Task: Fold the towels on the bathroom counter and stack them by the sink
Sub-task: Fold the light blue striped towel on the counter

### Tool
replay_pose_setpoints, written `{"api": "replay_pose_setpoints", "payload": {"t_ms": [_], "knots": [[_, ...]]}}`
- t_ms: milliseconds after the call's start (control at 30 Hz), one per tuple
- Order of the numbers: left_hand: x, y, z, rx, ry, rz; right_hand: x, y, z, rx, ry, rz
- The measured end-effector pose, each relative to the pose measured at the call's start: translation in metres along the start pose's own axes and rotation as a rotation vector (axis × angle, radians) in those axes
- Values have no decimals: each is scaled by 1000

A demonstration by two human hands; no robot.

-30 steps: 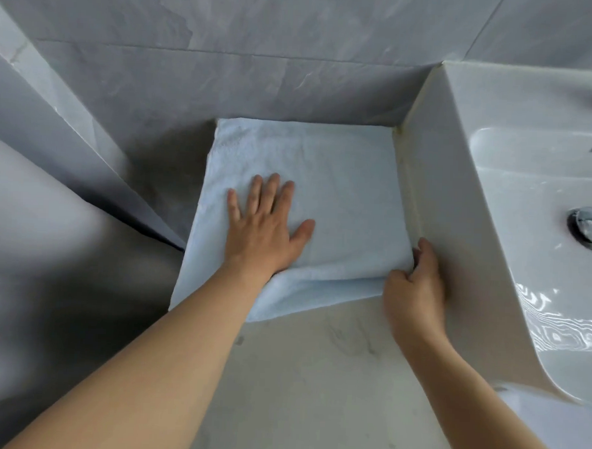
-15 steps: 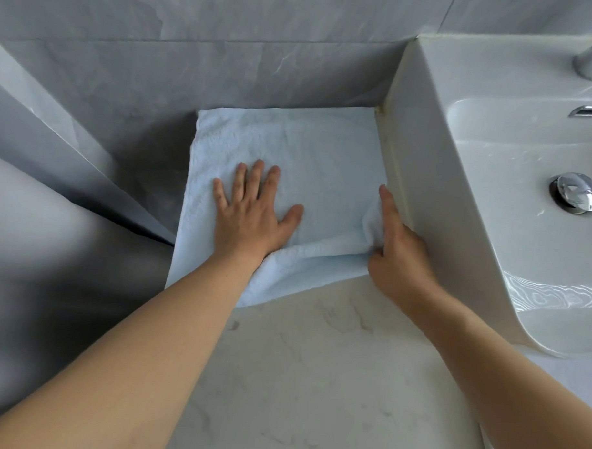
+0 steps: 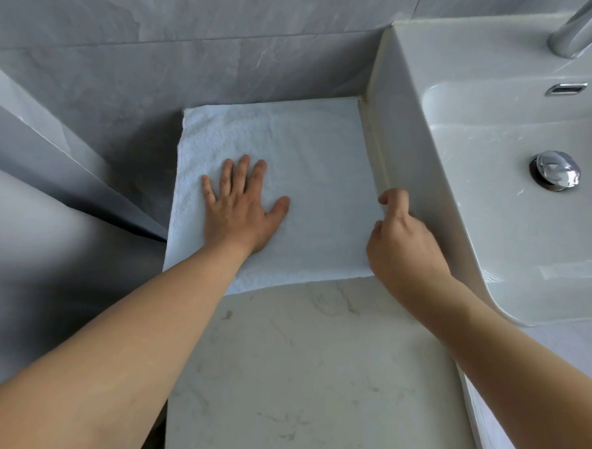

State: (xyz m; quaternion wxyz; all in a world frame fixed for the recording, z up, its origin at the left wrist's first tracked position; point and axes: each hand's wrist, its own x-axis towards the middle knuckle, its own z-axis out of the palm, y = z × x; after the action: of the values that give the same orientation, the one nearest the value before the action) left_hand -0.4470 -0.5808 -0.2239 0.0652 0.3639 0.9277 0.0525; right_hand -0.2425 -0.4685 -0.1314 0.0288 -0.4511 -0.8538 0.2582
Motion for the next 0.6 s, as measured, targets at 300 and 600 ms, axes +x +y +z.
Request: {"api": "replay_pose_setpoints", "payload": {"t_ms": [300, 600], "knots": [[-1, -1, -2, 32, -4, 4, -15, 0, 14, -777, -250, -88], [0, -2, 2, 20, 11, 4, 48, -38, 60, -353, -56, -380]]}}
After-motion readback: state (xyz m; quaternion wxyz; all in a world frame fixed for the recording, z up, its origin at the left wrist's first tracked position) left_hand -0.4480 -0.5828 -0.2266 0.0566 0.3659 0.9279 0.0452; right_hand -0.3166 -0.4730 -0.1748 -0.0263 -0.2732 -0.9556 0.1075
